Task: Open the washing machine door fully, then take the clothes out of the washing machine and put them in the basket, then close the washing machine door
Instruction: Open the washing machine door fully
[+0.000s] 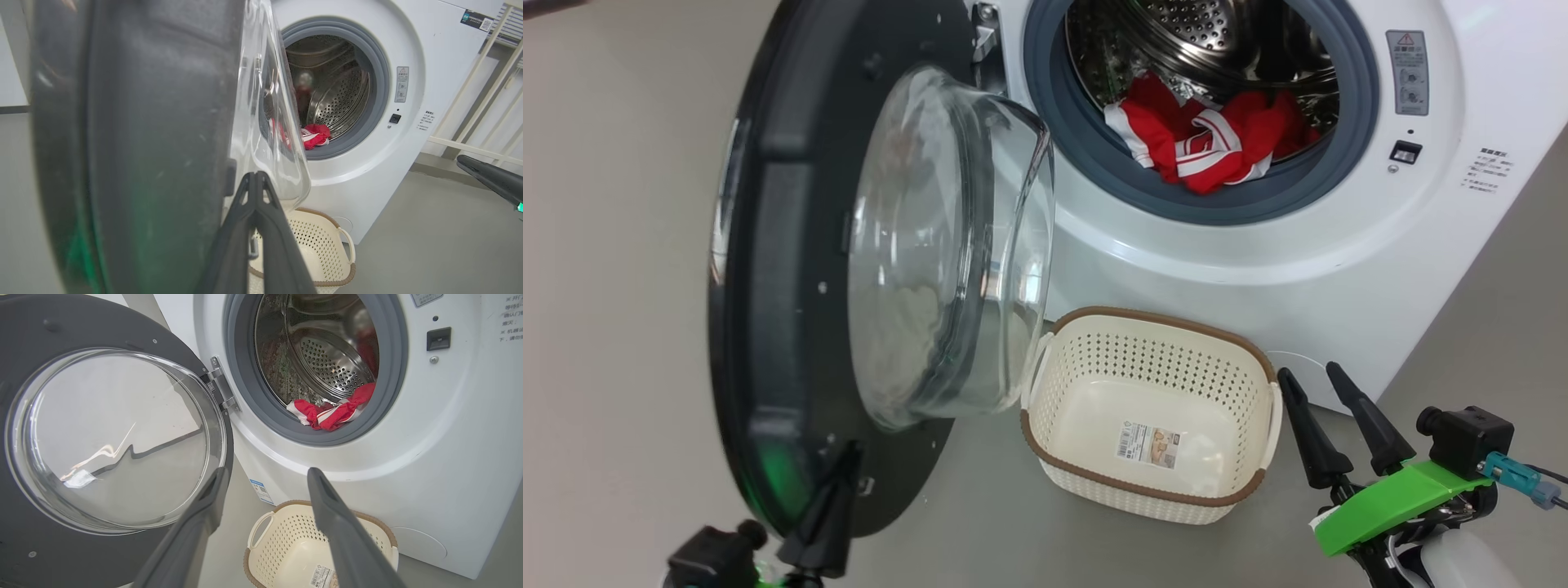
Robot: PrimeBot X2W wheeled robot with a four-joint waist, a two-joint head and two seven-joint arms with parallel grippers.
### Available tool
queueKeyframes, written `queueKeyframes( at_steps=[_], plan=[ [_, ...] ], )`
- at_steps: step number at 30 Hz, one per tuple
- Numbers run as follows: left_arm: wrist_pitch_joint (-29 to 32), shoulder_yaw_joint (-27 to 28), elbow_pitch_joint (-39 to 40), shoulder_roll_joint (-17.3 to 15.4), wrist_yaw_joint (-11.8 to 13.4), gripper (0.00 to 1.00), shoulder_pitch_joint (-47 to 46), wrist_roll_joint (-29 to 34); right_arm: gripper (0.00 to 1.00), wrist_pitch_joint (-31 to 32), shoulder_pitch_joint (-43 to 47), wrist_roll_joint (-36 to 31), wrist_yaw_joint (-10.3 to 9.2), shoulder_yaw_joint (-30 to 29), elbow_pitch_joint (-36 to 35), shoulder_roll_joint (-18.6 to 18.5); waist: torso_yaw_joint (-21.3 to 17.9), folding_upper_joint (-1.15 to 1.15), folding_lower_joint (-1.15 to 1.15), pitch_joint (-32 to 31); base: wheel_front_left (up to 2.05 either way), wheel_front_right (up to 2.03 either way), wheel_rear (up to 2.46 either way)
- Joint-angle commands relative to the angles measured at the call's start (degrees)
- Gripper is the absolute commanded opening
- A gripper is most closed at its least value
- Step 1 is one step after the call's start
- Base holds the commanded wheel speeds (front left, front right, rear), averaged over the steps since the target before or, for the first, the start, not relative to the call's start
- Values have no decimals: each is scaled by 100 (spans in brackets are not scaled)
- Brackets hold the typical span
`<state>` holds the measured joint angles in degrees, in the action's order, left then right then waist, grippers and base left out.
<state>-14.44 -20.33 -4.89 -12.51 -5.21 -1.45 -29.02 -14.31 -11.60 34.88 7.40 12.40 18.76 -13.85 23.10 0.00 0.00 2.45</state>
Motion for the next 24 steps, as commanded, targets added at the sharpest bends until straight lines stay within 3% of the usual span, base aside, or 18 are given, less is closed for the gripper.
queueKeyframes(
  at_steps=[1,7,24],
  plan=[
    [0,336,74,-182,116,0,-224,-95,100,-69,-52,-27,9,100,-141,-9,28,0,0,24,0,0,0],
    [76,558,92,-283,243,0,-282,-224,100,-69,-76,-31,9,80,-143,-12,112,0,0,70,0,0,0],
    [233,1155,-636,-831,83,0,-993,-692,100,-69,-221,-46,9,102,-139,39,335,0,0,347,0,0,0]
  ],
)
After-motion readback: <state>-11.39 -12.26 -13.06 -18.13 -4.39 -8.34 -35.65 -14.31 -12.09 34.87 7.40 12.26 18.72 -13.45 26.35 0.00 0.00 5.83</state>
